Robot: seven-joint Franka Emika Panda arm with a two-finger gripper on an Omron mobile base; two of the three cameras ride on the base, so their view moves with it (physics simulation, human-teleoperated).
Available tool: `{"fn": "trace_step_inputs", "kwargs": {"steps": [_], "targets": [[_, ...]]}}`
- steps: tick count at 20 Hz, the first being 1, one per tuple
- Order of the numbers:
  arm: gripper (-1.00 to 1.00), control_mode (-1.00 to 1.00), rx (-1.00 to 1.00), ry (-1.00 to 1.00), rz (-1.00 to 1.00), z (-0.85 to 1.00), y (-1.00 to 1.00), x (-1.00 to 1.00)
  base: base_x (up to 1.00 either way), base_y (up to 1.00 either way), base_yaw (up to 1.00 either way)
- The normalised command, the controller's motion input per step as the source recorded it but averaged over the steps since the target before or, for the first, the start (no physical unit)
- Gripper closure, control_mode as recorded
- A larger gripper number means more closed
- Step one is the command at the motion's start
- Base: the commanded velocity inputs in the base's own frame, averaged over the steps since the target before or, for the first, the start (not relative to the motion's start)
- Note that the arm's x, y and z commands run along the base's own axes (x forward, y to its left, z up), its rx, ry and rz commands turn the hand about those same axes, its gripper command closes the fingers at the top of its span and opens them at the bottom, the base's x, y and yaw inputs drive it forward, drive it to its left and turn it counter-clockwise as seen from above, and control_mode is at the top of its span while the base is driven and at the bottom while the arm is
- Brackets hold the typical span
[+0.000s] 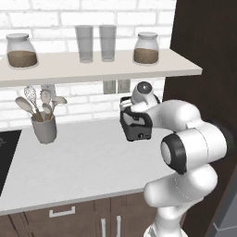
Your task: Start the toaster. Once the lever pops up, take the bread to the plate on the dining counter.
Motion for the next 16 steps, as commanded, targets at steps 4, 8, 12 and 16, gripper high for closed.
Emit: {"fn": "trace_step_inputs", "kwargs": {"steps": [4,8,12,16], "targets": [[-1.0,-1.0,0.0,0.0,0.0,-0.03,-0.03,0.44,0.0,0.0,0.0],[-1.0,-1.0,0.0,0.0,0.0,-0.05,0.0,0.39,0.0,0.0,0.0],[-1.0,-1.0,0.0,0.0,0.0,-0.12,0.0,0.12,0.0,0.0,0.0],[-1.0,-1.0,0.0,0.0,0.0,-0.24,0.0,0.08,0.0,0.0,0.0]]}}
